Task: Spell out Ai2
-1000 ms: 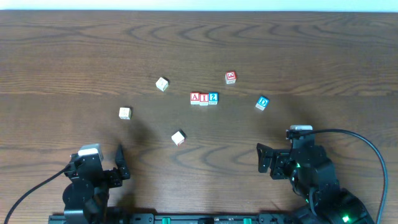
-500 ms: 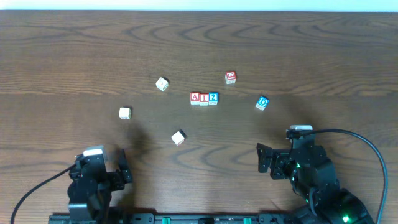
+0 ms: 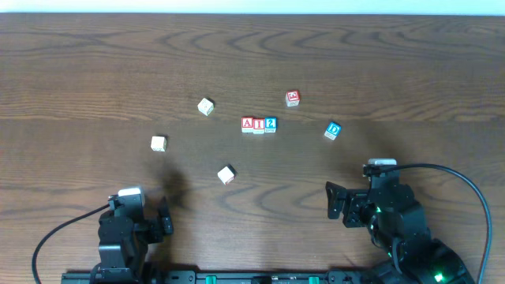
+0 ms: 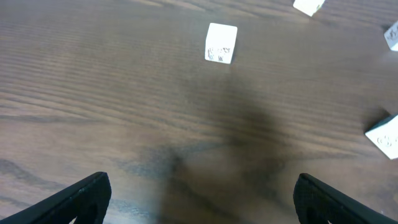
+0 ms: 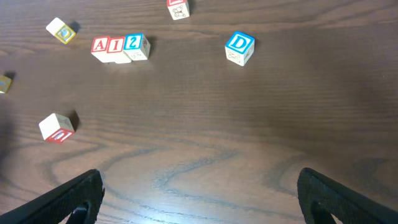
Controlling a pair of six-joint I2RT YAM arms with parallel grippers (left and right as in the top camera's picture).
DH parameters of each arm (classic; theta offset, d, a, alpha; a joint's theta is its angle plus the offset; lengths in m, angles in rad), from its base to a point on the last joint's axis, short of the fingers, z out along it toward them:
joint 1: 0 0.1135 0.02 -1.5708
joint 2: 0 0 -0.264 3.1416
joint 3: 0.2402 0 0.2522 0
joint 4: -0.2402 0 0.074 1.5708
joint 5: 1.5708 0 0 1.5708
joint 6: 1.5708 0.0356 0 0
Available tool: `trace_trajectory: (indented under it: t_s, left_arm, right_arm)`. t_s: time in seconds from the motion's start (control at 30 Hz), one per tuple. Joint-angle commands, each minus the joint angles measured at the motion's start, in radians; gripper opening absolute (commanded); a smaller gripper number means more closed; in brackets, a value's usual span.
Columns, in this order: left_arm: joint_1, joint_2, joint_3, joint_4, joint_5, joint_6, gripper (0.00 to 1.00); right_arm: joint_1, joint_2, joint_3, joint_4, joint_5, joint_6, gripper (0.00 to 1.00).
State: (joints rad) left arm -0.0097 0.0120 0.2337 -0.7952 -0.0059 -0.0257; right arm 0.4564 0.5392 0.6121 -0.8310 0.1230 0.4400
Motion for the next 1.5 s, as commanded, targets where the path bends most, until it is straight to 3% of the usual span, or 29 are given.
trace_trajectory:
  t_s: [0.0, 1.33, 1.47]
  left_arm:
    - [-0.015, -0.008, -0.015, -0.015, 0.003, -0.003, 0.95]
    - [-0.016, -0.008, -0.054, -0.018, -0.008, 0.004, 0.95]
    - [-0.016, -0.008, -0.054, -0.018, -0.008, 0.004, 0.95]
  right_arm:
    - [-0.005, -0.002, 0.001, 0.000, 0.000, 0.008, 0.99]
    - [-0.005, -0.002, 0.001, 0.000, 0.000, 0.008, 0.99]
    - [-0.005, -0.002, 0.001, -0.005, 0.087, -0.008, 0.99]
